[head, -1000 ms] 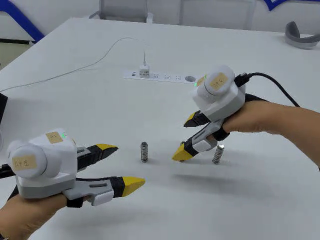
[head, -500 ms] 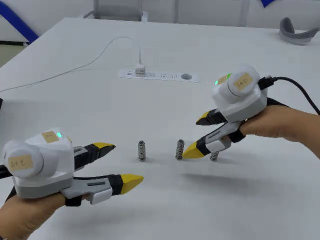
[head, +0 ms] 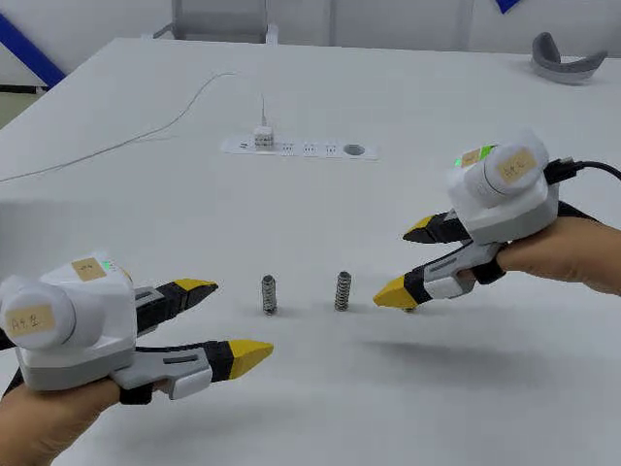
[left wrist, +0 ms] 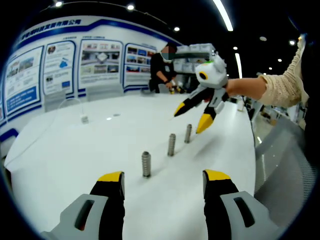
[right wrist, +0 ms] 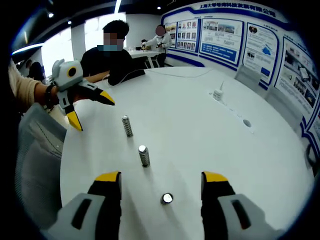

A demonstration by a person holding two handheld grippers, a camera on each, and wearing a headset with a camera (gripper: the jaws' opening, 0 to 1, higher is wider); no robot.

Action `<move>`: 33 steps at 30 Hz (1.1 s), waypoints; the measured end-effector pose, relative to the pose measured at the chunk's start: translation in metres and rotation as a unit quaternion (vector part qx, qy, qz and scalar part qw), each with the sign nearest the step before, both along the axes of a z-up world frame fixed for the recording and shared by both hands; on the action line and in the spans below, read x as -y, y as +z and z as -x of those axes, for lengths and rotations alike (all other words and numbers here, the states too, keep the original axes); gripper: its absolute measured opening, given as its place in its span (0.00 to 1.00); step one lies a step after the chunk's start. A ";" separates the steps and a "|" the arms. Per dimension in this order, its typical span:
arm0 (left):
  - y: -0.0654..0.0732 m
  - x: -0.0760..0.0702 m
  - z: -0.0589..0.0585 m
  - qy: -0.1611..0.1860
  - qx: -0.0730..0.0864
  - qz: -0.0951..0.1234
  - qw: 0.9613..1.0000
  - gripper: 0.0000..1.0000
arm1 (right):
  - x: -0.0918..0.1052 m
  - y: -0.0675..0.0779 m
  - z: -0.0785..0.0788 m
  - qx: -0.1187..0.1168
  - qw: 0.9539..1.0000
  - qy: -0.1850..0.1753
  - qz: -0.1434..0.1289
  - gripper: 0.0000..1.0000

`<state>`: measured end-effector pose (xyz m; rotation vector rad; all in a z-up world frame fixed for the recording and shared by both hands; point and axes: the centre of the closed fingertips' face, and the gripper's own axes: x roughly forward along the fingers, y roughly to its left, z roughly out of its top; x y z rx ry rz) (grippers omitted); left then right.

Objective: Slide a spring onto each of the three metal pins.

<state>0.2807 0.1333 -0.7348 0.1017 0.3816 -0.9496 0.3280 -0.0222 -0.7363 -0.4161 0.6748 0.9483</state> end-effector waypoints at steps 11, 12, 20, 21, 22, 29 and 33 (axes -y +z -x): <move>0.001 -0.003 0.001 0.001 -0.001 0.000 1.000 0.65 | 0.015 0.000 0.010 0.011 1.000 -0.021 -0.011 0.67; 0.001 -0.003 0.001 0.001 -0.001 0.000 1.000 0.65 | 0.016 0.001 0.010 0.013 1.000 -0.022 -0.012 0.67; 0.001 -0.002 0.002 -0.001 -0.002 0.000 1.000 0.65 | 0.026 0.004 0.017 0.030 0.998 -0.038 -0.027 0.67; 0.001 -0.002 0.002 -0.001 -0.002 0.000 1.000 0.65 | 0.028 0.004 0.019 0.030 0.998 -0.041 -0.028 0.67; 0.001 -0.002 0.002 -0.001 -0.002 0.000 1.000 0.65 | 0.028 0.004 0.020 0.032 0.998 -0.043 -0.029 0.67; 0.000 -0.003 0.004 -0.001 -0.003 0.001 1.000 0.65 | 0.031 0.007 0.027 0.043 0.997 -0.053 -0.043 0.68; 0.000 -0.004 0.004 0.001 -0.003 0.003 1.000 0.65 | 0.034 0.007 0.031 0.048 0.996 -0.063 -0.052 0.69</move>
